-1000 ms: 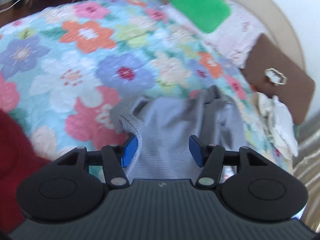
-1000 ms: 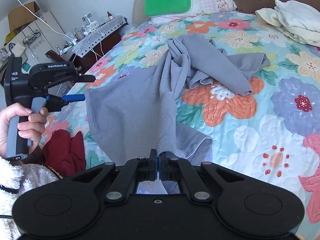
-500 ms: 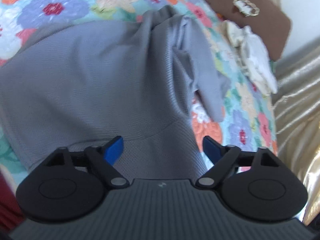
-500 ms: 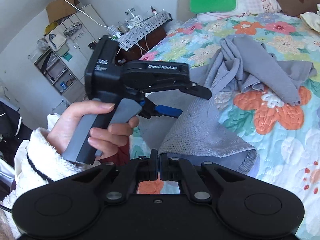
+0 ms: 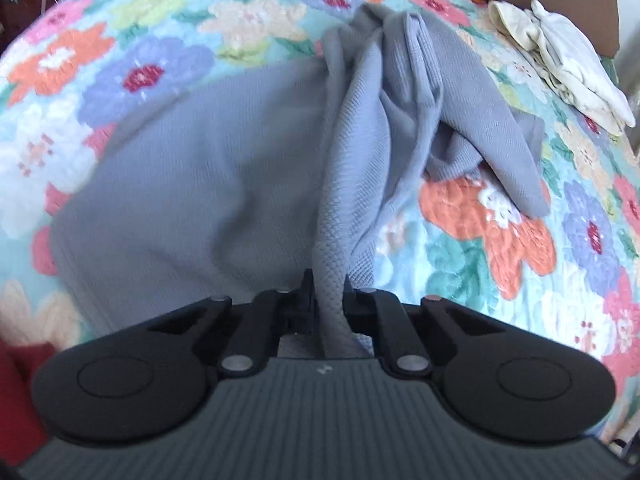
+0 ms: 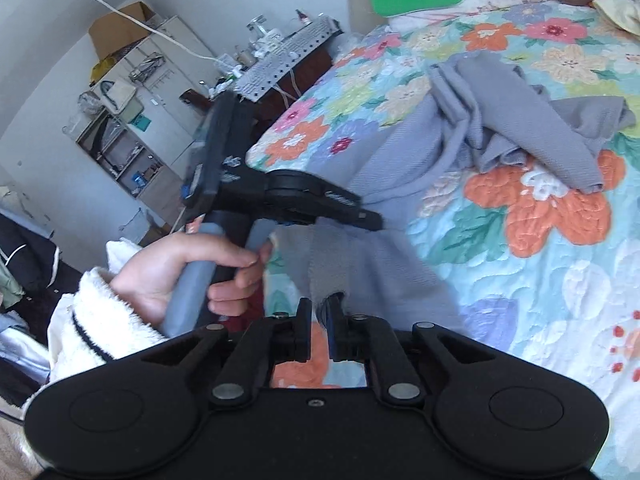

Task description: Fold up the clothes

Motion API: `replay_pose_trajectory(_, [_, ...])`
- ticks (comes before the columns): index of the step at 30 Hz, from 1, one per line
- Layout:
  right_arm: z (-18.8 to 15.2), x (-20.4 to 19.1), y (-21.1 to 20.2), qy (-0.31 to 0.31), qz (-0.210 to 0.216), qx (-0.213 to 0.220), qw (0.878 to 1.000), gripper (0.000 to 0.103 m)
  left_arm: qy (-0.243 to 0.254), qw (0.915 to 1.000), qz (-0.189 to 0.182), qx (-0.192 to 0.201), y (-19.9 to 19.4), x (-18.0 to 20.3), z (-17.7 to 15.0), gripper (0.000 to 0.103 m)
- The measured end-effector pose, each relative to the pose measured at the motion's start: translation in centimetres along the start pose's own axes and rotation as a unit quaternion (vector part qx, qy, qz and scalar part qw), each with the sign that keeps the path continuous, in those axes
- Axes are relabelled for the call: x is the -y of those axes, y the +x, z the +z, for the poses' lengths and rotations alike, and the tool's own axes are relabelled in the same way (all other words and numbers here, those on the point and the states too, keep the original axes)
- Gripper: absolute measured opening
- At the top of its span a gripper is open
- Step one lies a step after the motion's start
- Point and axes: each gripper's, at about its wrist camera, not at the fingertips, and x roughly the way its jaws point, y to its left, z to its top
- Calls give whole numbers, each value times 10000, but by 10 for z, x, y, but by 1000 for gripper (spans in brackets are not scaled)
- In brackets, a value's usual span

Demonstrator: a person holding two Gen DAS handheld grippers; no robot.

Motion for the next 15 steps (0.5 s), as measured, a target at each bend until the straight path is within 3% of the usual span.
replay_pose_trajectory(2, [10,16,-1,115,-189,88,9997,40,-106,9995,225,169,-6,-9,1,9])
replay_pose_trajectory(5, [34,41,11,288,-404,60,9988,41,-733,9937,788,302,-13,-47,9,9])
replay_pose_trajectory(7, [50,53,25,363,-571,97,9977,41,-1160,9891,797,435,-18,-74,9,9])
replay_pose_trajectory(10, [67,62,52,289,-1174,173,9925,44,-1791,9790,729,645,-26,-115,7,9])
replay_pose_trajectory(12, [75,63,72,58,-1550,166,9878,47,-1906,9752,821,770,-33,-124,4,9])
replay_pose_trajectory(15, [82,76,100,148,-1844,65,9827,61,-1722,9757,949,969,-38,-114,8,8])
